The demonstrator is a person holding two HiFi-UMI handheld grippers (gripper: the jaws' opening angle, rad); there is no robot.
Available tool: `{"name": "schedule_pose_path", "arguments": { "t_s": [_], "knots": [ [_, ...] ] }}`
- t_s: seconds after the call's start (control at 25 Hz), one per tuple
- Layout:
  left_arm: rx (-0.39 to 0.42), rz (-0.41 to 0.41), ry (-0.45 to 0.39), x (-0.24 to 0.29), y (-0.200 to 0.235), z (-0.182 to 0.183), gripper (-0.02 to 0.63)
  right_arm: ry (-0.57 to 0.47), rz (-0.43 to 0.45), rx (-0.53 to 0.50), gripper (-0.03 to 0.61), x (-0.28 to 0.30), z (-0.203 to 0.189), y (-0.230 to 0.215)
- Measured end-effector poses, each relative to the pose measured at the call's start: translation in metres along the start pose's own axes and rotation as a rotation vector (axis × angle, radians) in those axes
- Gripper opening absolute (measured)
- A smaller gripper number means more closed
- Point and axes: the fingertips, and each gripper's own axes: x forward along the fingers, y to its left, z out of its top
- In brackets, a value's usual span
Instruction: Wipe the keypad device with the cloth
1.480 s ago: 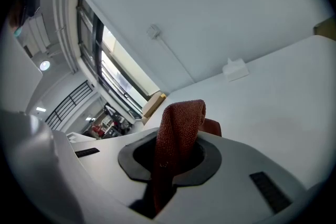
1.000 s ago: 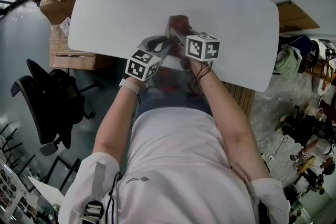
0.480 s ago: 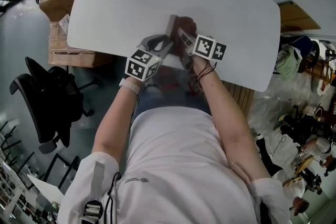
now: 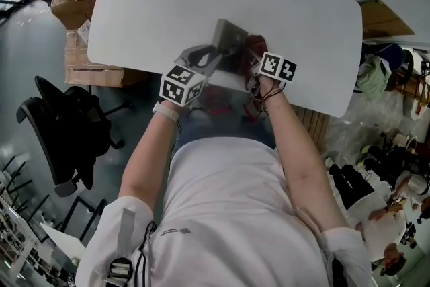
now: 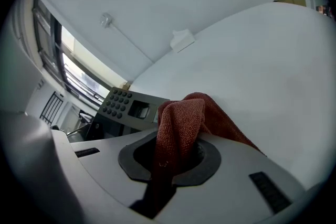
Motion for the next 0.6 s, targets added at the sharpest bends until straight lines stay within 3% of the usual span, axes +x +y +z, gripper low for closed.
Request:
{"name": "schedule_pose_path", "arguments": {
  "t_s": [0.36,0.6],
  "knots": [
    [0.015,0.004,0.001,-0.001,-0.001,0.0,0.132,-0.02,0.02,0.058,0.054,-0.006,0.009,0.006],
    [0.01,0.003,-0.007,-0.002,0.0,-0.001,0.132,-0.126,0.102,-0.072,0.054,-0.021,0.058,0.068]
  ]
}}
